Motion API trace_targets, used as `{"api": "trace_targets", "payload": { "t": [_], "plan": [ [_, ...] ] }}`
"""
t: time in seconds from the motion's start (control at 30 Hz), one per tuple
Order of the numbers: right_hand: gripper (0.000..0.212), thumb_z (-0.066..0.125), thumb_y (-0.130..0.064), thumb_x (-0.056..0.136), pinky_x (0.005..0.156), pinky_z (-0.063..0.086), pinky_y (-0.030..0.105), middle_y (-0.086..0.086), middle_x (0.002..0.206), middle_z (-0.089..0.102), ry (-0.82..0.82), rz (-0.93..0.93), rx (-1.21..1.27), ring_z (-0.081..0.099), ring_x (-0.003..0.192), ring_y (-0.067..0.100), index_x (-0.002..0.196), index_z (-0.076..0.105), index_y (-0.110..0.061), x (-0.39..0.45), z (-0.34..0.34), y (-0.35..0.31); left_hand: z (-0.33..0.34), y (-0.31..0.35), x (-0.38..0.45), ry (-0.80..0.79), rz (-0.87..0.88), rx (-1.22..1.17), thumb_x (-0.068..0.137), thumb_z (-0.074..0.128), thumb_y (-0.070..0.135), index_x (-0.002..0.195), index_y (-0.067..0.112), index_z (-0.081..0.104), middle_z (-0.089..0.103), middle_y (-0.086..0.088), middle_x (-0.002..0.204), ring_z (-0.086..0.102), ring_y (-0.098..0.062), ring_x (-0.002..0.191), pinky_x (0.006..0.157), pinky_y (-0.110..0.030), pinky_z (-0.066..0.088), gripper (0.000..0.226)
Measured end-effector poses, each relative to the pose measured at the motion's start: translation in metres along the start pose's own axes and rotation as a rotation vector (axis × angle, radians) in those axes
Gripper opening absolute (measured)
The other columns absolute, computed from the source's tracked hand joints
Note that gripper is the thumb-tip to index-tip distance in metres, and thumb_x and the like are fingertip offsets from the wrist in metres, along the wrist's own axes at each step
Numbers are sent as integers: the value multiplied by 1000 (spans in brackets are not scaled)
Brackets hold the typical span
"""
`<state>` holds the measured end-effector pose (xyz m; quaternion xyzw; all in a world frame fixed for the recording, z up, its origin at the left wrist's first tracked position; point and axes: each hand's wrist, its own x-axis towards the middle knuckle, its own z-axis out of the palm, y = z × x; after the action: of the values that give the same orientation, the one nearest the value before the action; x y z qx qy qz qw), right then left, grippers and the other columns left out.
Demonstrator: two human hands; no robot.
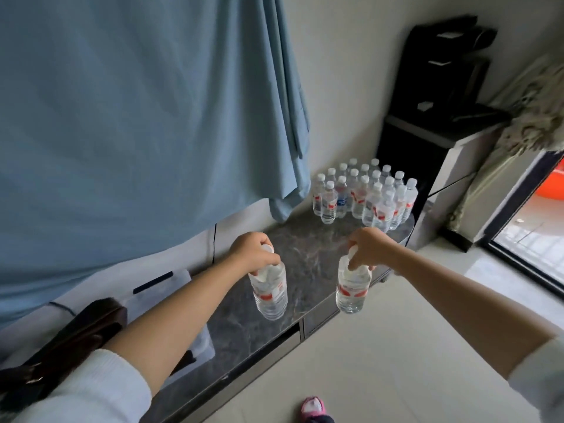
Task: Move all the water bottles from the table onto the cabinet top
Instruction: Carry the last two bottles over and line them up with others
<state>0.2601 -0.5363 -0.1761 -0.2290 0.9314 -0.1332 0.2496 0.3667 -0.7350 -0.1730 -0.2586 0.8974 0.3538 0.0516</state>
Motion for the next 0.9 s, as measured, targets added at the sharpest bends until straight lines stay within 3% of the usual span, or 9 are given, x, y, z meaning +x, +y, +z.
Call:
{"api": "trace_targets", "payload": {
  "t": [0.1,0.2,0.4,0.53,0.67,0.77,0.9],
  "plan": [
    [40,74,-15,74,47,39,16,7,92,58,-22,16,-33,55,66,18,111,63,-4,34,-22,17,9,20,46,-76,37,7,73,71,12,64,20,50,55,-3,81,50,-17,64,36,-14,40,24],
    [42,73,-14,73,56,43,23,12,104,64,-33,30,-53,54,80,19,113,63,-6,70,-40,39,23,40,91,-130,68,27,73,72,13,67,20,49,54,-3,84,49,-17,75,49,-20,39,24],
    [40,72,-12,74,48,38,15,8,96,59,-79,53,-25,56,77,20,114,63,-9,141,-73,86,62,82,172,-140,9,-21,74,71,13,60,24,43,46,8,67,49,-17,76,46,-18,39,33],
    [39,72,-14,76,50,36,12,12,114,64,-118,12,-42,53,82,17,114,63,-8,192,-92,121,90,111,221,-137,-60,-8,72,73,16,59,23,43,50,0,75,50,-20,76,62,-29,47,33],
    [37,69,-13,77,52,32,11,10,117,62,-161,-41,-87,48,87,16,113,62,-9,242,-107,153,108,138,261,-113,-139,36,71,74,21,59,25,44,47,6,69,51,-19,76,65,-33,50,33],
    [36,67,-12,77,52,33,12,10,118,61,-187,-96,-133,46,86,16,113,62,-10,277,-113,172,123,152,287,-77,-179,69,69,74,28,58,25,43,53,3,77,53,-19,78,69,-33,48,33],
    [37,63,-11,79,76,50,27,10,120,59,-183,-111,-164,58,96,23,116,60,-12,322,-120,190,143,165,319,-24,-266,69,70,71,29,65,24,51,59,2,90,60,-21,89,69,-29,43,21]
  ]
}}
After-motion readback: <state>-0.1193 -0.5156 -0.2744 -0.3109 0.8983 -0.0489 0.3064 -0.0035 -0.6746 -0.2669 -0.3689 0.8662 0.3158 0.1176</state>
